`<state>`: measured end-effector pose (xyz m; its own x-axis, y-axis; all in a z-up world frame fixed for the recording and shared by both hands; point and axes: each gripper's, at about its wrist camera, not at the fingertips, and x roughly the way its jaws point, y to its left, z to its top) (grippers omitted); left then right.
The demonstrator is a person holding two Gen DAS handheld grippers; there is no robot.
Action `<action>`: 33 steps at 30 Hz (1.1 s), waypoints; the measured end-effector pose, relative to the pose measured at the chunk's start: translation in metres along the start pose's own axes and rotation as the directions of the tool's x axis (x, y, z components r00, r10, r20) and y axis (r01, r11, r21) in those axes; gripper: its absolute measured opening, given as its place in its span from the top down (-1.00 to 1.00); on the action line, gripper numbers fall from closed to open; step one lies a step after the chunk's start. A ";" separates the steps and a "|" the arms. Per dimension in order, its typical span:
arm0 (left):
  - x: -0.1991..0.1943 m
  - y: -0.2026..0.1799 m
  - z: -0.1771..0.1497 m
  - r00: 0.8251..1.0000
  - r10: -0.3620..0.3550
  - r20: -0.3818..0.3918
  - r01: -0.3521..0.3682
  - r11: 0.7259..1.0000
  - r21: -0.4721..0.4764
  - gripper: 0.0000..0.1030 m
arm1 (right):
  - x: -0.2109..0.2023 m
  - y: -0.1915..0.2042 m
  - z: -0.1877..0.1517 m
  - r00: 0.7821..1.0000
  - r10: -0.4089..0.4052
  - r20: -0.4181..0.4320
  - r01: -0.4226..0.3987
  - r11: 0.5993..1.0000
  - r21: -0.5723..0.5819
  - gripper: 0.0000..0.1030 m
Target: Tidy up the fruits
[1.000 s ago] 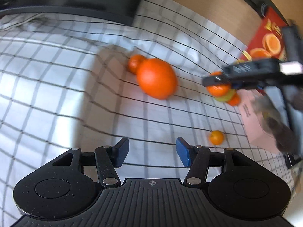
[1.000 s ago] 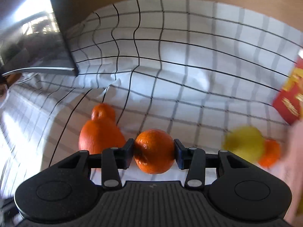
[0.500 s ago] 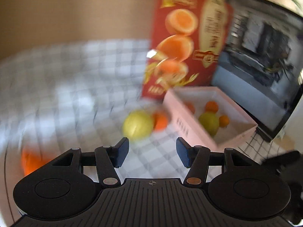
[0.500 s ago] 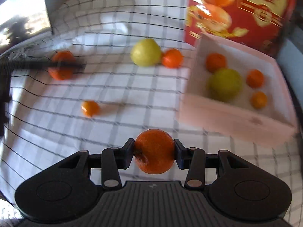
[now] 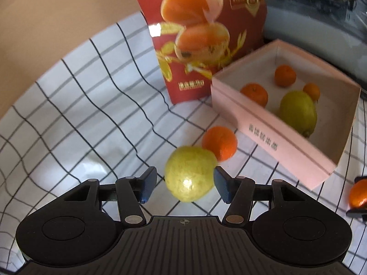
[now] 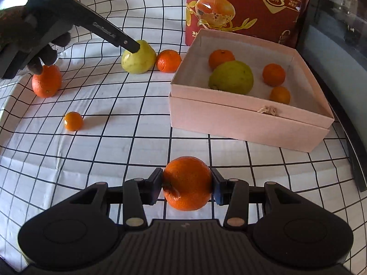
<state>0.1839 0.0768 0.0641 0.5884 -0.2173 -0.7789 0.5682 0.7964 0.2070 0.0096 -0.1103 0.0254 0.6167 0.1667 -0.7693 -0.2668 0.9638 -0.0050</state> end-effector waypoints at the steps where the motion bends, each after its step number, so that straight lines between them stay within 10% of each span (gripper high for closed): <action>1: 0.003 0.001 0.000 1.000 -0.005 -0.008 0.005 1.000 -0.001 -0.22 | 0.001 0.000 -0.001 1.000 -0.003 0.003 0.003 1.000 -0.002 0.15; 33: 0.037 -0.001 0.000 1.000 0.003 -0.003 -0.004 0.995 -0.095 -0.31 | 0.007 -0.002 -0.014 0.998 -0.050 0.032 0.048 0.997 0.054 -0.52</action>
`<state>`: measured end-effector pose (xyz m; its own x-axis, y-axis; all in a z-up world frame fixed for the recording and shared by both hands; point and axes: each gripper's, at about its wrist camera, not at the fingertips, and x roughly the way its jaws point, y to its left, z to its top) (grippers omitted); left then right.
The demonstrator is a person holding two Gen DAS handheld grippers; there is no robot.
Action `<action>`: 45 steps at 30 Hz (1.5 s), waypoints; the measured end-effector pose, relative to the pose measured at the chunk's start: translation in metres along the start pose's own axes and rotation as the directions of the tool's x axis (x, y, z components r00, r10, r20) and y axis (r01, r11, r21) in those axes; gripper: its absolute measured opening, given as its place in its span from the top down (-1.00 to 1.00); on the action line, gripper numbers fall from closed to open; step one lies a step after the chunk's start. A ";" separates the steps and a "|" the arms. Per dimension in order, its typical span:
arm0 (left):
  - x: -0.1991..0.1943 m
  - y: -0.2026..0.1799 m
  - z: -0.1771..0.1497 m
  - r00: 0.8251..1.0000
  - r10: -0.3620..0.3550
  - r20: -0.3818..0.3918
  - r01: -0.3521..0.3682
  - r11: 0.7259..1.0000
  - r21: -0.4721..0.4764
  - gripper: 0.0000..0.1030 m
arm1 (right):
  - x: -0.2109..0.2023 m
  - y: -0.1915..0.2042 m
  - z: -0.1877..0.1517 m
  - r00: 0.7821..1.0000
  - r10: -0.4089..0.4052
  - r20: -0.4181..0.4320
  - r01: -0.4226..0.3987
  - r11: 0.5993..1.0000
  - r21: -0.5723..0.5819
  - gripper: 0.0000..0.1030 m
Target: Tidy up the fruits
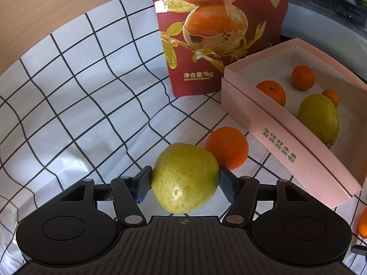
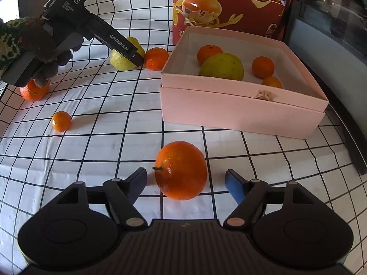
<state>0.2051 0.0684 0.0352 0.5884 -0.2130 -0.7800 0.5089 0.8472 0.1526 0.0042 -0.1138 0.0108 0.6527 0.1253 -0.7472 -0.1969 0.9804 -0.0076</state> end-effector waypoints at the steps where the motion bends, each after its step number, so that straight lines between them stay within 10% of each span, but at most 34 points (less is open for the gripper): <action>1: 0.000 0.000 -0.001 1.000 0.001 0.005 -0.001 1.000 -0.007 -0.31 | 0.000 -0.001 0.000 1.000 0.000 0.001 0.000 1.000 0.002 -0.53; 14: -0.036 0.015 -0.051 0.998 -0.038 0.050 0.048 0.973 -0.227 -0.31 | -0.001 -0.004 -0.003 1.000 -0.001 0.000 0.001 1.000 0.005 -0.61; 25: -0.112 0.029 -0.121 0.992 0.046 0.115 0.016 0.871 -0.490 -0.31 | -0.003 0.007 0.002 1.000 0.021 0.016 -0.020 0.998 -0.062 -0.61; 32: -0.164 0.034 -0.179 0.986 0.091 0.140 0.023 0.757 -0.653 -0.31 | -0.002 0.016 0.010 0.997 0.081 0.006 -0.080 0.991 -0.104 -0.62; 45: -0.179 0.011 -0.235 0.993 0.078 0.089 0.011 0.683 -0.730 -0.31 | -0.013 0.048 0.026 0.980 0.180 0.080 -0.159 0.963 -0.218 -0.61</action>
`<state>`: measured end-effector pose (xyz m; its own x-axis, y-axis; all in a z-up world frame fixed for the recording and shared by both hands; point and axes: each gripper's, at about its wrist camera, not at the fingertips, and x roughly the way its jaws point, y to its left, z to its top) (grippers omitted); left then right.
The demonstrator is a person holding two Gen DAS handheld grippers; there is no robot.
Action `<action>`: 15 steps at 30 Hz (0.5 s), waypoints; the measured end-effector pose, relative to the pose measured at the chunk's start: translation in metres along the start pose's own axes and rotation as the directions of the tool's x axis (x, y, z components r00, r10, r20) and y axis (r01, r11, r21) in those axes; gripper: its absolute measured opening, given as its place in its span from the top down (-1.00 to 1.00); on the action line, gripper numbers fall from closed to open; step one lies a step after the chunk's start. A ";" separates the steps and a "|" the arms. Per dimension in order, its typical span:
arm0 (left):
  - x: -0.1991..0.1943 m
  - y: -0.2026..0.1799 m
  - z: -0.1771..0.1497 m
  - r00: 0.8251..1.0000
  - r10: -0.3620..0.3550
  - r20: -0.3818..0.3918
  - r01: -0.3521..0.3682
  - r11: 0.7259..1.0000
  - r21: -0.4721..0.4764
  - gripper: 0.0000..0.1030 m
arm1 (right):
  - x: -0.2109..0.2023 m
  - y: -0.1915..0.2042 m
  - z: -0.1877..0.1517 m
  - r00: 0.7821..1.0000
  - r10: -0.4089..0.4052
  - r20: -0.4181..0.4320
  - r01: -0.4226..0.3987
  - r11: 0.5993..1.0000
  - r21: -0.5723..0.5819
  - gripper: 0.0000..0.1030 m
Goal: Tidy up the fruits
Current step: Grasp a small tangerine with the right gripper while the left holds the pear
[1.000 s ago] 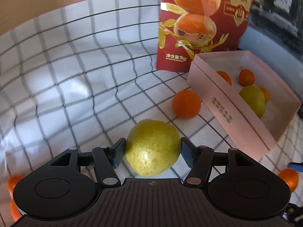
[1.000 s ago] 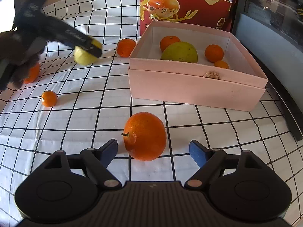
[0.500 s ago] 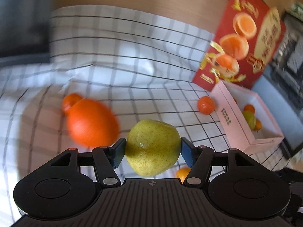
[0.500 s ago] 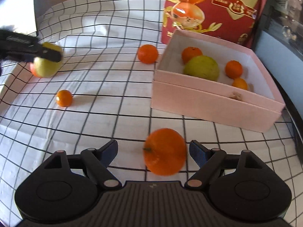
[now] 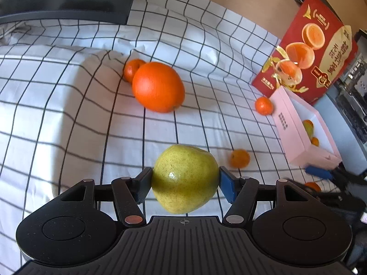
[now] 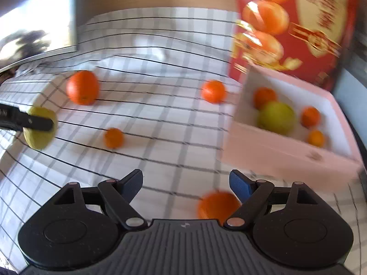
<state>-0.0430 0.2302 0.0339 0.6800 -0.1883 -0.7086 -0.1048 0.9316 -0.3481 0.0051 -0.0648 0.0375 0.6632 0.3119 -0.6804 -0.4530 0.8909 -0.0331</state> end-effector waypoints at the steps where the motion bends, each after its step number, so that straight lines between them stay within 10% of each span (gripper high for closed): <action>1: -0.001 0.000 -0.002 1.000 0.000 -0.001 0.000 1.000 -0.001 -0.31 | 0.004 0.008 0.005 1.000 0.018 0.005 -0.018 1.000 -0.023 -0.60; 15: -0.007 -0.002 -0.018 0.999 -0.020 -0.045 0.021 1.000 0.013 -0.31 | 0.071 0.079 0.039 0.990 0.126 -0.066 -0.134 0.979 -0.153 0.44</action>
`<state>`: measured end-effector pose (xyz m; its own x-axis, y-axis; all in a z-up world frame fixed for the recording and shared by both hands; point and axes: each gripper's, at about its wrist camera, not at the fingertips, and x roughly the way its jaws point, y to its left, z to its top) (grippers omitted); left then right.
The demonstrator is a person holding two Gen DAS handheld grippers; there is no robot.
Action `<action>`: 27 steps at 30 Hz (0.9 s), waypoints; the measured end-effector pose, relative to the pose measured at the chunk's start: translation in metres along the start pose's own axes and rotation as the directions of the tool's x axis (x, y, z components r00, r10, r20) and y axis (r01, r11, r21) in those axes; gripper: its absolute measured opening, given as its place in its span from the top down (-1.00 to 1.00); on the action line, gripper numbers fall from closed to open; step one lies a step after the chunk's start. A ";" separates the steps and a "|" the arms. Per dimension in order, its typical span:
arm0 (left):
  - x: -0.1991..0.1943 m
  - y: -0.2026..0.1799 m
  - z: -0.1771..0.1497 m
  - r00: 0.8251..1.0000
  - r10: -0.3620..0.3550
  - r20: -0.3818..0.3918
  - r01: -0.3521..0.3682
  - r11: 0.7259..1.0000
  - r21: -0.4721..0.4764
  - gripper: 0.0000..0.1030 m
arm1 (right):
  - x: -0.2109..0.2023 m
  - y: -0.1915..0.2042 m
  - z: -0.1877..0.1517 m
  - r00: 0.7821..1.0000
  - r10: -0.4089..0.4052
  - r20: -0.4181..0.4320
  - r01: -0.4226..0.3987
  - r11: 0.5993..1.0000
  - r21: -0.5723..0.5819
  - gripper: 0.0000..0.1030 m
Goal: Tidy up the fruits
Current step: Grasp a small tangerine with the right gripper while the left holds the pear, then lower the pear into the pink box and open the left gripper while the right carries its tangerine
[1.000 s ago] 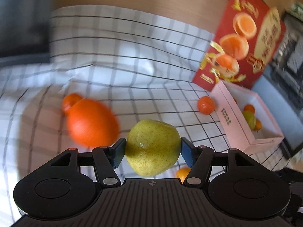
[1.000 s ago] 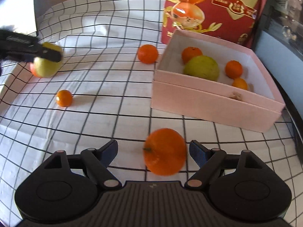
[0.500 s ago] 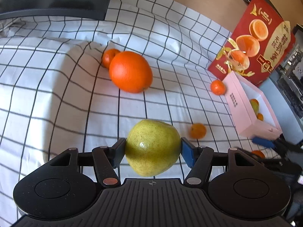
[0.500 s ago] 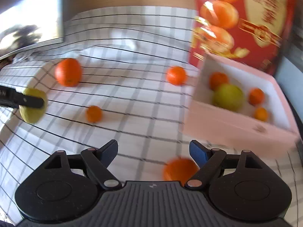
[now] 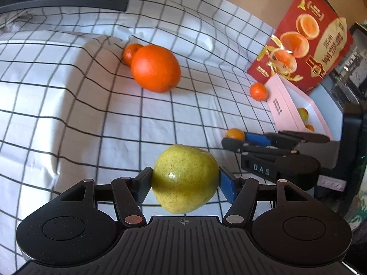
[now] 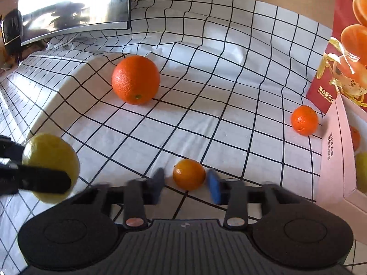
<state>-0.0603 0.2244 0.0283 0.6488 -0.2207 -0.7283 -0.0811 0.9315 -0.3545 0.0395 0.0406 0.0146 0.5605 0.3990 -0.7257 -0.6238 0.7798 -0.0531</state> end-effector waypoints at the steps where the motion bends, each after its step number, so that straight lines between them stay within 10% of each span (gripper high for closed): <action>1: 0.002 -0.003 -0.001 1.000 -0.009 -0.008 0.009 1.000 0.007 -0.31 | -0.003 0.001 0.000 1.000 -0.004 -0.002 0.004 1.000 -0.005 0.44; 13: 0.044 -0.076 -0.009 0.980 -0.157 -0.123 0.177 0.968 0.177 -0.31 | -0.090 -0.066 -0.044 0.986 -0.163 0.037 0.152 0.968 0.197 0.44; 27: 0.066 -0.117 -0.002 0.984 -0.127 -0.129 0.160 0.942 0.296 -0.31 | -0.117 -0.123 -0.130 0.947 -0.302 -0.108 0.319 0.849 0.421 0.43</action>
<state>-0.0096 0.1001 0.0200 0.5509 -0.3725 -0.7468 0.2518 0.9273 -0.2768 -0.0200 -0.1650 0.0168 0.6603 0.0899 -0.7456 -0.1214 0.9925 0.0121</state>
